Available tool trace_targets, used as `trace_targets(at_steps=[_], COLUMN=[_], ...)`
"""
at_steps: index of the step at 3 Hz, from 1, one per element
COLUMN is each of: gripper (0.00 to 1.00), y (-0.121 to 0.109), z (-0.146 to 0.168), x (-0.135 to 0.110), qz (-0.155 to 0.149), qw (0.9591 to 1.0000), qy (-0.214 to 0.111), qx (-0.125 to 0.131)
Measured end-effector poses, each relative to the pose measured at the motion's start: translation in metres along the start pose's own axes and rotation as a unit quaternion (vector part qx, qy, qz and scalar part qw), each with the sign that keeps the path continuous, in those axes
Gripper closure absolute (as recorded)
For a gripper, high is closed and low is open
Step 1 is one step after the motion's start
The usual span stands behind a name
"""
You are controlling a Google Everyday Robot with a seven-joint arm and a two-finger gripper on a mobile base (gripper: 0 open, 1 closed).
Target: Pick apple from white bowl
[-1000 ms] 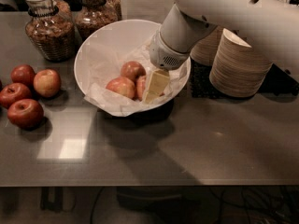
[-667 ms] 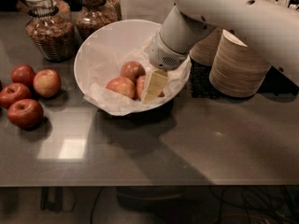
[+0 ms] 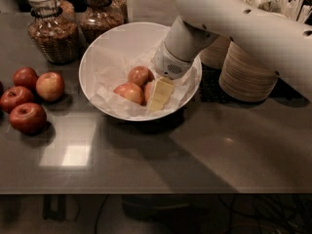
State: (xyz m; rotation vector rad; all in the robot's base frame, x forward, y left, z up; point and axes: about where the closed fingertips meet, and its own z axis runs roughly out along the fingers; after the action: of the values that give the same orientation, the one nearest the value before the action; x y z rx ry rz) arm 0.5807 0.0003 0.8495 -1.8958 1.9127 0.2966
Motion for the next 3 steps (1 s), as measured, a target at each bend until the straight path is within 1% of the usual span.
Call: trace_targets(at_steps=[1,3], gripper=[0.19,0.66], y=[0.0,0.0], z=[0.0,0.0001], x=[0.0,0.0], qz=[0.0,0.0], qw=[1.0,1.0], qy=[0.0,0.0], qx=[0.0,0.0])
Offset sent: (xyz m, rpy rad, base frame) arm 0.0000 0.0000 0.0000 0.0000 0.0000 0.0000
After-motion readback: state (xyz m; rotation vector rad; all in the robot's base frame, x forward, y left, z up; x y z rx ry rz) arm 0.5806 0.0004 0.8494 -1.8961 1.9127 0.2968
